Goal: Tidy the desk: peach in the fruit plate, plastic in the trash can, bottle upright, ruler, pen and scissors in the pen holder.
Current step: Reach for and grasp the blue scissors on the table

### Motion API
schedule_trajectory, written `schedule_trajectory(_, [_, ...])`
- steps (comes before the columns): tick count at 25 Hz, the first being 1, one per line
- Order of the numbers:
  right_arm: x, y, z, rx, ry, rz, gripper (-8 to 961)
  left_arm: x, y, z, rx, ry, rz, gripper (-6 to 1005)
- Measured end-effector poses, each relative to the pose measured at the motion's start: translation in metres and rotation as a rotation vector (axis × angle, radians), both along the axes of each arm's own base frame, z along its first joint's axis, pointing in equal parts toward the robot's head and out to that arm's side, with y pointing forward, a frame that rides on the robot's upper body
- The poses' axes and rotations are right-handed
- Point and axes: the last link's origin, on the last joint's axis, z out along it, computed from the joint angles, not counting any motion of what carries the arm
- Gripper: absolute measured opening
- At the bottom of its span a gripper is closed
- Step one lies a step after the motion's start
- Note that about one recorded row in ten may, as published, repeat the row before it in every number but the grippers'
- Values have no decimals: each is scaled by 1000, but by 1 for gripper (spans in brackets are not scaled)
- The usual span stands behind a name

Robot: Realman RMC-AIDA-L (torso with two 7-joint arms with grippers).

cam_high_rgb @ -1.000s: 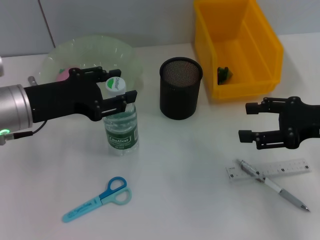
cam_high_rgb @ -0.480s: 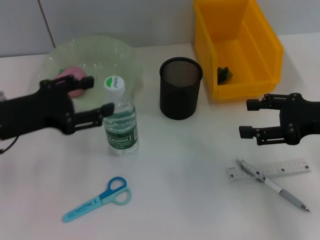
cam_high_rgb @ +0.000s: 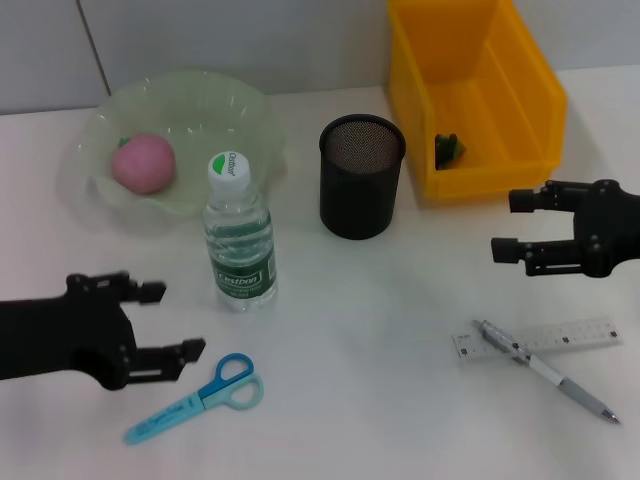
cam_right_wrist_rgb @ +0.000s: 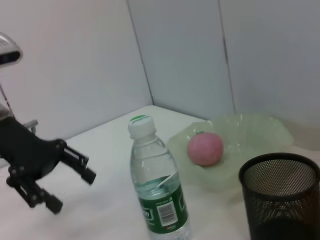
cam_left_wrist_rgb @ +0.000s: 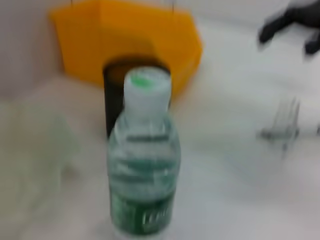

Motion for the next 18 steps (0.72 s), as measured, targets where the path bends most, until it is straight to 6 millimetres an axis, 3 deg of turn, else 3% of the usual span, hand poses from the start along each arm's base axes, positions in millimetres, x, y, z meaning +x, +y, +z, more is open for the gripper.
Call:
schedule_trajectory(8, [4,6,3,36,-14,-24,726,31,15,-20,-81,241,122,792])
schedule_trajectory(18, [13,6,5,56,-7,-74,723,52,12,-48,-158,456,56,784])
